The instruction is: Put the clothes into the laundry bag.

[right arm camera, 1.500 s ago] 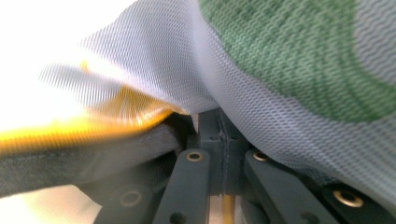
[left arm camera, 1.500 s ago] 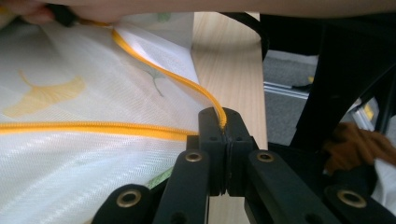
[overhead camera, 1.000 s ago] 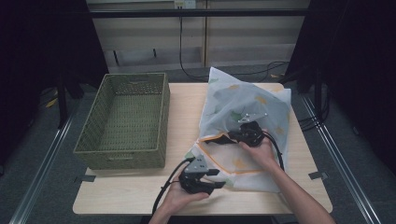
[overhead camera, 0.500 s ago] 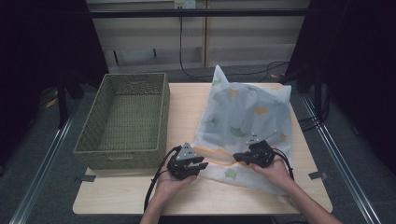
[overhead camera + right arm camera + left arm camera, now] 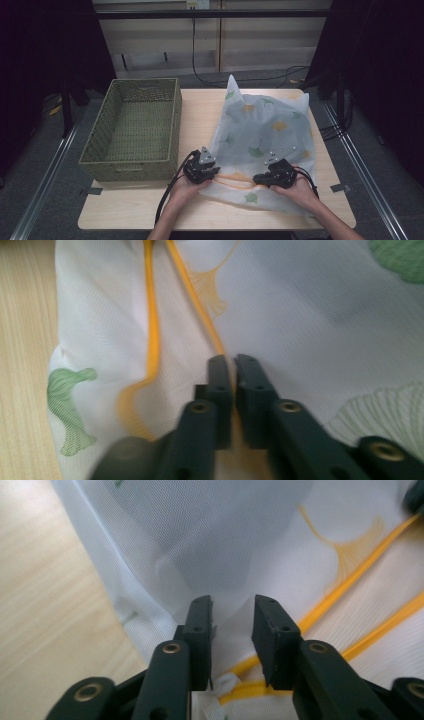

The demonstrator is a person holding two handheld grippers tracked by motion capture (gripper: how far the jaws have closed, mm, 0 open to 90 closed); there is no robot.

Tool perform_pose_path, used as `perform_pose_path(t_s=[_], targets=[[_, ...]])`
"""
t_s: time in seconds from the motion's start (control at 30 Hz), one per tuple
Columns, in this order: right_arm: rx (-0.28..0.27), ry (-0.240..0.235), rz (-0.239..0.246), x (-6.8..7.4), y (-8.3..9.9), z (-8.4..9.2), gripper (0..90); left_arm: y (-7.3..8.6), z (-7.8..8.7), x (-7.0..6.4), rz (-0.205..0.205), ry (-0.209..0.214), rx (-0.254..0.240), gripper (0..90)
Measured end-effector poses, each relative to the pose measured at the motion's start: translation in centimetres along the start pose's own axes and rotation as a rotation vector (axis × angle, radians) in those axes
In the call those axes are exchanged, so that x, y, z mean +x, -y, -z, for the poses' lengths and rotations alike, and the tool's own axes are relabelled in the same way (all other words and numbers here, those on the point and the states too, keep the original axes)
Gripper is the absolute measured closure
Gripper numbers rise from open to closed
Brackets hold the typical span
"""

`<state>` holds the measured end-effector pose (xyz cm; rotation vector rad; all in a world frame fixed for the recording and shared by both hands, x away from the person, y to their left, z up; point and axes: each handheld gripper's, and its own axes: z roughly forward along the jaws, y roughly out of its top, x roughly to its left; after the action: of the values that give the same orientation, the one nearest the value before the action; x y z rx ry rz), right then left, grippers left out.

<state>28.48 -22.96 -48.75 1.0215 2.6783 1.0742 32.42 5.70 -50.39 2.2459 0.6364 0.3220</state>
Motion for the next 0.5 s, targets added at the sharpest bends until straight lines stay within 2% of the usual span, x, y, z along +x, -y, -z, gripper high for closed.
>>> perform_pose_path(t_s=[0.03,0.07,0.1,0.13,0.17,0.23,0.27,0.33,0.37,0.4,0.47,0.5], targets=[[-0.026,0.022,0.008,0.0,0.0,0.3,74.1,0.0,0.1,0.1,0.005,0.006,0.008,74.8],[-0.048,0.028,-0.004,0.0,0.0,0.9,71.4,0.0,0.1,0.0,0.016,0.012,0.000,76.5],[-0.075,0.031,-0.008,0.0,-0.1,1.3,67.8,0.0,0.2,0.0,0.009,0.012,0.011,79.1],[-0.118,0.065,-0.026,0.0,-0.1,2.2,67.8,0.0,0.2,-0.1,0.003,0.012,0.024,80.9],[-0.145,0.108,-0.031,0.2,0.0,3.0,68.2,0.1,0.2,-0.2,0.015,0.020,0.004,83.6],[-0.189,0.181,-0.051,0.1,0.3,4.5,72.2,0.3,0.3,-0.5,0.019,0.008,0.001,85.8],[-0.197,0.209,-0.065,0.0,0.7,5.0,73.2,0.5,0.4,-0.5,0.023,0.017,-0.005,86.9],[-0.191,0.292,-0.115,-0.8,2.0,5.9,73.2,0.9,0.7,-0.9,0.033,-0.006,-0.017,87.0],[-0.172,0.324,-0.156,-1.4,2.5,6.1,73.7,1.0,1.0,-1.2,0.006,-0.026,-0.006,87.1],[-0.156,0.350,-0.168,-2.1,3.0,6.1,74.0,1.1,1.1,-1.6,-0.001,-0.041,-0.007,87.3],[-0.113,0.386,-0.212,-3.4,3.6,5.9,72.7,1.3,1.6,-2.0,-0.017,-0.053,0.006,87.3],[-0.098,0.390,-0.232,-4.1,3.8,5.6,71.9,1.6,1.7,-2.1,-0.023,-0.042,-0.003,87.3]])
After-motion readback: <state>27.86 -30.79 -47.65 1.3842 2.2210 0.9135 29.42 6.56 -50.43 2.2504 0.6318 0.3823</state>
